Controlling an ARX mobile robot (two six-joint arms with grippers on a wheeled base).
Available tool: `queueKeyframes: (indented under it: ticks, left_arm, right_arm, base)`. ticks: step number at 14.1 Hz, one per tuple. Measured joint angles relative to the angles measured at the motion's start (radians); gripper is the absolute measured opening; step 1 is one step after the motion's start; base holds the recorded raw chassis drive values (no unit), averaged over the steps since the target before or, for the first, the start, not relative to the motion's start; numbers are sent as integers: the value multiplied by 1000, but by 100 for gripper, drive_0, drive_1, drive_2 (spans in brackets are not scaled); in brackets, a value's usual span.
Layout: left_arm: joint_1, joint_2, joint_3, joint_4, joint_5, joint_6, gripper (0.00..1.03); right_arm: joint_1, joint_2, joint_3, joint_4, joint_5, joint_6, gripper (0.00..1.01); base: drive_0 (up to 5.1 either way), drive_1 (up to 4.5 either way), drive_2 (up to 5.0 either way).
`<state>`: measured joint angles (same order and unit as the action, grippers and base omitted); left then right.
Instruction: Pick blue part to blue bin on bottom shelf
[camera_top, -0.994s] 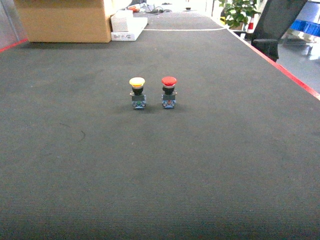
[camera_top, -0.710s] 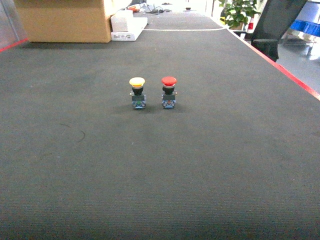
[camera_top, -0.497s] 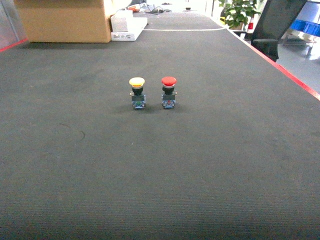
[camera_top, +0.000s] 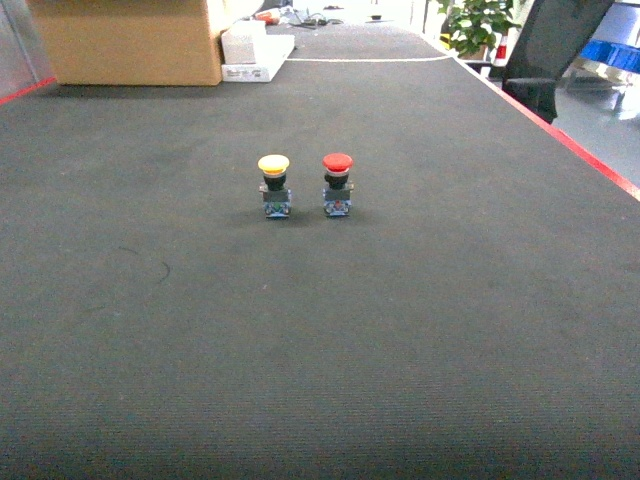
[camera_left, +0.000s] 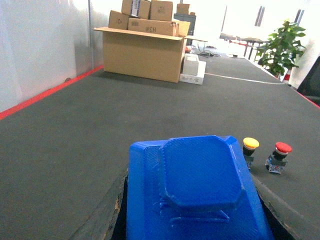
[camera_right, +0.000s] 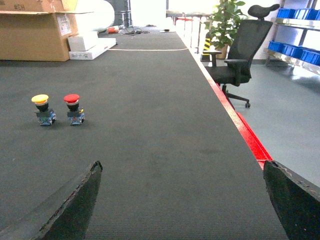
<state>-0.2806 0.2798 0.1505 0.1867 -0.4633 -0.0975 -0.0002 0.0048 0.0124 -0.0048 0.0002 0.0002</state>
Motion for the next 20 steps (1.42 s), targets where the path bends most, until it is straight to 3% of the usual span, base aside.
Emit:
queueKeyframes:
  ticks: [9,20]
  left_arm:
    - [0,-5,-2,4,0,0,44]
    - [-1,-2,-2,0,-4,0,44]
  right_arm:
    - [0,0,0,-1,0,0,98]
    - [0,0,0,0,-2,0,98]
  base:
    - [0,0,0]
    - [-185,-185,-185]
